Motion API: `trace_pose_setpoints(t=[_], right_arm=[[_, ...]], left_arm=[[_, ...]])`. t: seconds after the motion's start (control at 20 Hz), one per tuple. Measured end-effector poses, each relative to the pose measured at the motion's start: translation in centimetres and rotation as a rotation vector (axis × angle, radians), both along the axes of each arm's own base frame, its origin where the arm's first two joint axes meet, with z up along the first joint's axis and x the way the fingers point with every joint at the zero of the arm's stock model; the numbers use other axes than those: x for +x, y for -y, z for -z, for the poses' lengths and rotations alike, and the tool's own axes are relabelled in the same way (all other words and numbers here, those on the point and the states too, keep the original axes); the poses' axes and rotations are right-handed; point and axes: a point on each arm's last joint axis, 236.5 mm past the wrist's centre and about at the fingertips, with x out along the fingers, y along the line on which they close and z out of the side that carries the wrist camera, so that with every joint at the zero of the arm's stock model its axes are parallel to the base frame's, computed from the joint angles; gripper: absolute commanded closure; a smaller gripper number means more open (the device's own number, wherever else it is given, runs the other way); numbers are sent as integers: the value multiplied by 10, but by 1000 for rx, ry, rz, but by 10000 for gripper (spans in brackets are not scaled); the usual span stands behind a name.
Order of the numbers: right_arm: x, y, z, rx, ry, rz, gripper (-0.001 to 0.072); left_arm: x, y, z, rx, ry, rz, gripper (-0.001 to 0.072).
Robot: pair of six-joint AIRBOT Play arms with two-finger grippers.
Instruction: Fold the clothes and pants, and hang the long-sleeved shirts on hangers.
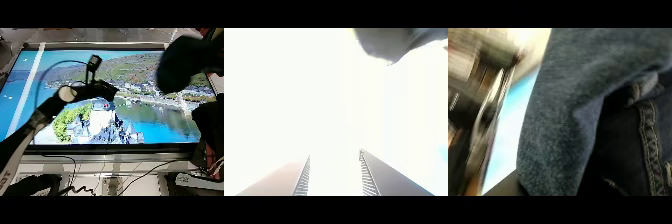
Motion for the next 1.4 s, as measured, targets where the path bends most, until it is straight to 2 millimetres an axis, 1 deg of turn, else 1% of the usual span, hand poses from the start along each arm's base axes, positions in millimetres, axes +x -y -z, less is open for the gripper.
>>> trace_pose_setpoints(t=[0.05,0.15,0.2,0.25,0.3,0.35,0.45,0.55,0.6,0.65,0.7,0.75,0.85,0.95,1.0,1.05,1.15,1.25,1.35,1.4], right_arm=[[-17,27,-20,-26,6,91,674],[-62,81,-55,-79,-3,299,674],[-87,103,-66,-109,-17,398,674],[-111,125,-71,-143,-45,497,674],[-140,146,-69,-185,-101,603,674],[-167,164,-62,-221,-172,693,674],[-231,199,-35,-286,-376,879,674],[-285,220,-16,-306,-543,1021,666],[-307,225,-10,-308,-606,1077,493],[-321,229,-8,-312,-640,1118,160],[-332,235,-9,-319,-658,1159,16],[-343,237,-6,-319,-689,1186,26],[-351,239,-5,-316,-708,1210,37],[-356,240,-4,-313,-720,1223,371],[-354,239,-4,-308,-715,1217,533],[-347,237,-3,-294,-697,1193,675],[-326,231,-4,-288,-652,1116,675],[-296,218,-5,-296,-606,1013,675],[-259,195,-7,-319,-561,882,675],[-239,181,-7,-342,-539,807,675]], left_arm=[[-3,-4,-14,-9,28,-1,377],[-9,-11,-38,-28,77,-5,377],[-12,-13,-47,-35,94,-6,377],[-15,-15,-55,-43,108,-7,377],[-17,-17,-60,-48,118,-7,377],[-19,-18,-65,-52,127,-7,377],[-22,-18,-70,-54,136,-2,377],[-24,-19,-73,-58,141,-1,377],[-24,-19,-74,-58,141,0,377],[-25,-19,-74,-58,143,0,377],[-25,-19,-75,-59,143,0,377],[-25,-19,-75,-59,143,1,377],[-25,-19,-75,-59,143,1,377],[-25,-19,-75,-59,143,1,377],[-25,-19,-75,-58,143,1,377],[-25,-19,-75,-58,143,1,377],[-25,-19,-75,-58,143,1,377],[-25,-19,-75,-58,143,1,377],[-25,-19,-75,-58,143,1,377],[-25,-19,-75,-58,143,1,377]])
